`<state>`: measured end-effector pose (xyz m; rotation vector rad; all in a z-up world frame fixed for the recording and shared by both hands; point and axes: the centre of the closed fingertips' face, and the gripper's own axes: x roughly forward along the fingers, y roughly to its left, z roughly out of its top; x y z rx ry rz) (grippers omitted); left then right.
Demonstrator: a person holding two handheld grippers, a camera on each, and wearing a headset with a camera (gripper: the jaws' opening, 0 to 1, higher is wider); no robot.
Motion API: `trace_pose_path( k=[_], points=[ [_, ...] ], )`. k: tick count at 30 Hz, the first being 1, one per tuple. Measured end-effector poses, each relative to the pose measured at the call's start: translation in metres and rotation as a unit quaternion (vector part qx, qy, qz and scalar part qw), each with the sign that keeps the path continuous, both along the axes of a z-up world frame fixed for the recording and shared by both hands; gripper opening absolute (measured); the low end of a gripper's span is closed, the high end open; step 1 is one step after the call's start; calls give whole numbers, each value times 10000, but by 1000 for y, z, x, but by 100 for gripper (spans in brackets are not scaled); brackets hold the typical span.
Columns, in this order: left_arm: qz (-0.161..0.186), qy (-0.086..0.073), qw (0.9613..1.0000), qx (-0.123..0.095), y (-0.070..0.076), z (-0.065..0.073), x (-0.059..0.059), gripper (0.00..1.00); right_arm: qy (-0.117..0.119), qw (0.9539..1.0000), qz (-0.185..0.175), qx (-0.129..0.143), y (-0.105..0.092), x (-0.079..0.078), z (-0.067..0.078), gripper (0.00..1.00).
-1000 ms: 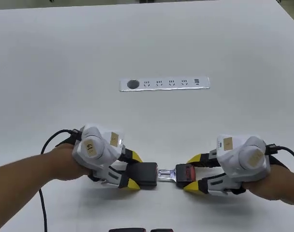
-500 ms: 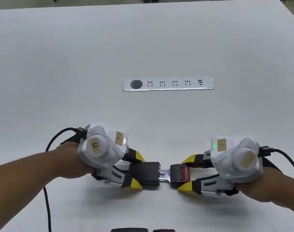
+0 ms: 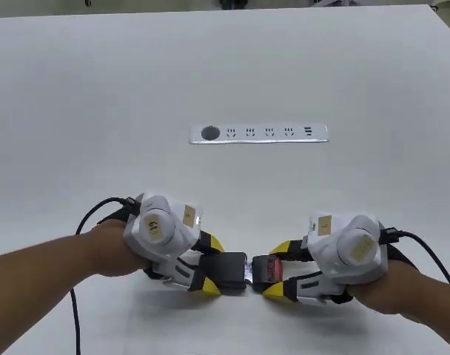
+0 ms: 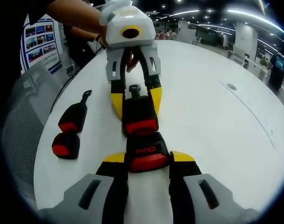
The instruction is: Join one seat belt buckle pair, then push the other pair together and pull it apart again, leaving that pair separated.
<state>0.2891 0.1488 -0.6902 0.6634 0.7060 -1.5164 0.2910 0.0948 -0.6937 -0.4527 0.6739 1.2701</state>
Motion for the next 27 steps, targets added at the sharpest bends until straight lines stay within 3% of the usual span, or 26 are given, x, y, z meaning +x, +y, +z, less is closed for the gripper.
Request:
trace_pose_path(
  k=[18,27],
  points=[
    [-104,0,9999,103,1,-1,0,34,-33,9996,-101,-266,2,-3,0,32],
    [-70,12,9999,120,-1,1,-1,34,9,9995,-190,-235,1,-1,0,32]
  ],
)
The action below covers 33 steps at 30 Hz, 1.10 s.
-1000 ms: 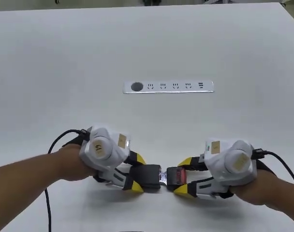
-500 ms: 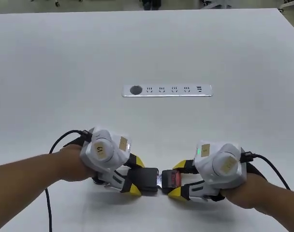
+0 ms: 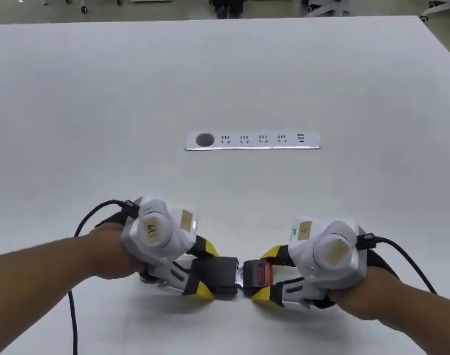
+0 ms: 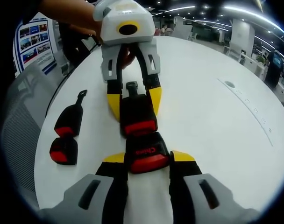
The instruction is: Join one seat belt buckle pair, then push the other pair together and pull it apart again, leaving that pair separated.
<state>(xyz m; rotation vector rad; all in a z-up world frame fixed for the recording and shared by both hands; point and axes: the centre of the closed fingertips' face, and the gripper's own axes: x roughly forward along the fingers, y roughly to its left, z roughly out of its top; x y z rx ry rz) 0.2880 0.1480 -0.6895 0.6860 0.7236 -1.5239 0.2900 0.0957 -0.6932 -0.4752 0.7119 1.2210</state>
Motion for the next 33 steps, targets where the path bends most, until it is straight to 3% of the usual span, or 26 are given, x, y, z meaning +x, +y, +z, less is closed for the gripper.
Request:
trace_pose_path(
  k=[9,20,33],
  points=[
    [133,24,9999,-92,0,0,1,34,-38,10000,-40,37,1,-1,0,32],
    [-1,-24,10000,38,2,0,1,34,-91,9999,66,-47,2,1,-1,33],
    [-12,-38,10000,49,2,-1,-1,34,-120,9996,203,-126,-1,0,-2,32]
  ],
)
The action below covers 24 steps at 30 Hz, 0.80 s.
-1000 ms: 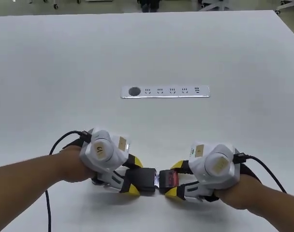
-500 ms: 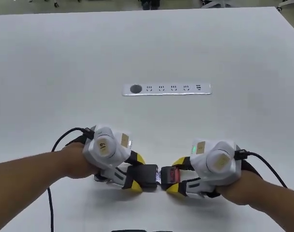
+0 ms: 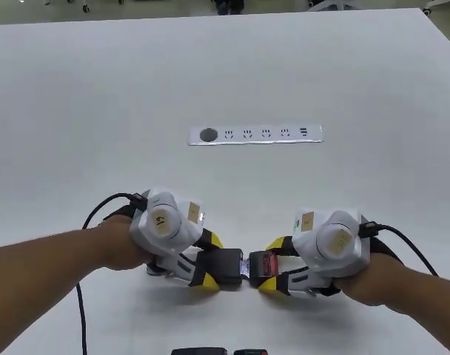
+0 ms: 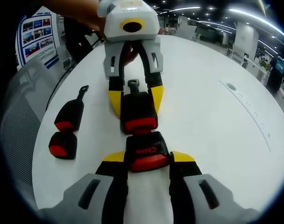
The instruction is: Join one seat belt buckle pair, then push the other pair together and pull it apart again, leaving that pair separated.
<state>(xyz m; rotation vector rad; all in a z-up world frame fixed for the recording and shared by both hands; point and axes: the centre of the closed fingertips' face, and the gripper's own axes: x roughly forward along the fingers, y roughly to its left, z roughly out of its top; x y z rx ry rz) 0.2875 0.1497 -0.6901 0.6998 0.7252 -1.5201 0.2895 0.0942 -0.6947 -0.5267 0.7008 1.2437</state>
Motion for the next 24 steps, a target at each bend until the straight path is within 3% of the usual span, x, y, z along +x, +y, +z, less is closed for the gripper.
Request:
trace_pose_path(
  k=[15,24],
  points=[
    [-61,-1,10000,-27,0,0,0,34,11,10000,46,0,-16,-2,1,32],
    [-54,3,10000,-6,0,0,-1,35,26,10000,-80,-35,-36,-5,2,32]
  ],
)
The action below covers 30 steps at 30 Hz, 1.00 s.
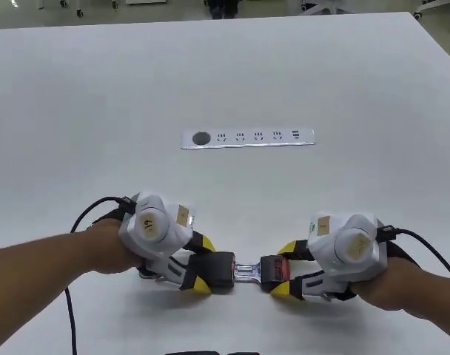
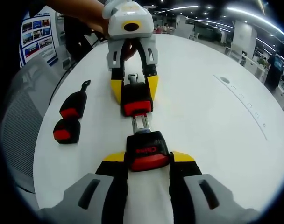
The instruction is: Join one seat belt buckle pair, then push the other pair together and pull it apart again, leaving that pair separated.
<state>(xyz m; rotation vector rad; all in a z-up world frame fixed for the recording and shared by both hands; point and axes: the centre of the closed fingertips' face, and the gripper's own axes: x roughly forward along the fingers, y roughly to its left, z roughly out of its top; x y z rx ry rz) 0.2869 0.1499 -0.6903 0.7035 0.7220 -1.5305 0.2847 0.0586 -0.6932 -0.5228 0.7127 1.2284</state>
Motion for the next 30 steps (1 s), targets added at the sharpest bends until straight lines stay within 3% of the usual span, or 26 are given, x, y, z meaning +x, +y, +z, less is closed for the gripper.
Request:
trace_pose_path(
  k=[17,30],
  points=[
    [-39,8,10000,79,3,-1,1,35,34,9999,-161,-28,-49,-6,0,32],
    [-43,17,9999,96,3,1,0,35,59,9997,-236,-96,-75,-6,3,33]
  ],
)
